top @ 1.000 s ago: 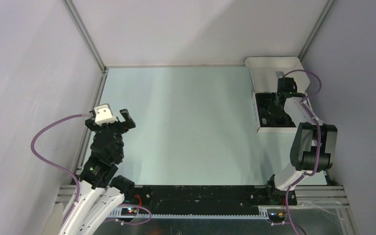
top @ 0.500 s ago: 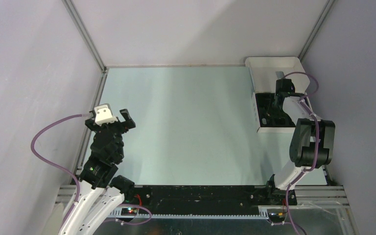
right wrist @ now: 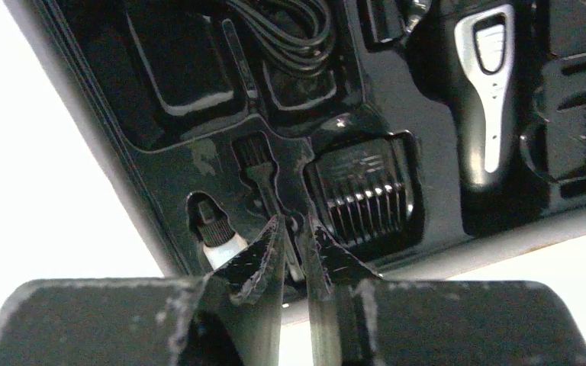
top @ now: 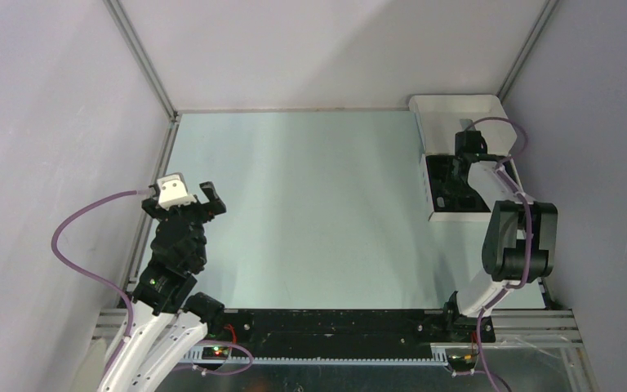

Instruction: Sort the hair-cutting tools

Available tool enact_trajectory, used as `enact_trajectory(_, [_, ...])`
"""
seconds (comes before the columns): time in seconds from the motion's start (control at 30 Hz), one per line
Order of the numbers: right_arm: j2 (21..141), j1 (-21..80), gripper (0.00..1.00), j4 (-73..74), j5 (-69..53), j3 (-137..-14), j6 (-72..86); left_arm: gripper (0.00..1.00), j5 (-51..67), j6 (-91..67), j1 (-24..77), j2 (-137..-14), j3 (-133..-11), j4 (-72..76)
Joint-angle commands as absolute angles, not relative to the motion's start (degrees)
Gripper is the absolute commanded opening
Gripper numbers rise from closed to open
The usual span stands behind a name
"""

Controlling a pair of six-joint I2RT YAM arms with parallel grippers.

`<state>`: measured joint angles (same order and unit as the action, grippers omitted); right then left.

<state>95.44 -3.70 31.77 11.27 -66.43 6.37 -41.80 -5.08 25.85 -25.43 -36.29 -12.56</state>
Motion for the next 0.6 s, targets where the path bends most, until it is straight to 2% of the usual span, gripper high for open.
enact_trajectory(0.0, [90.5, -3.4, 0.2, 33.4, 14.8, -67.4, 5.8, 0.98, -41.7, -5.6, 25.6, -25.1, -35.6, -10.7])
enact_trajectory(0.2, [87.3, -1.4, 0.26, 34.9, 13.9, -68.6, 5.8, 0.98, -41.7, -5.6, 25.6, -25.1, -35.6, -10.6])
enact_trajectory(0.4, [88.6, 2.2, 0.36, 36.5, 9.2, -69.0, 7.6, 0.98, -41.5, -5.6, 25.6, -25.1, -35.6, -10.6])
enact_trajectory(0.57, [91.7, 3.6, 0.38, 35.5, 7.2, -69.1, 9.1, 0.98, -41.5, -5.7, 25.6, -25.1, -35.6, -10.7])
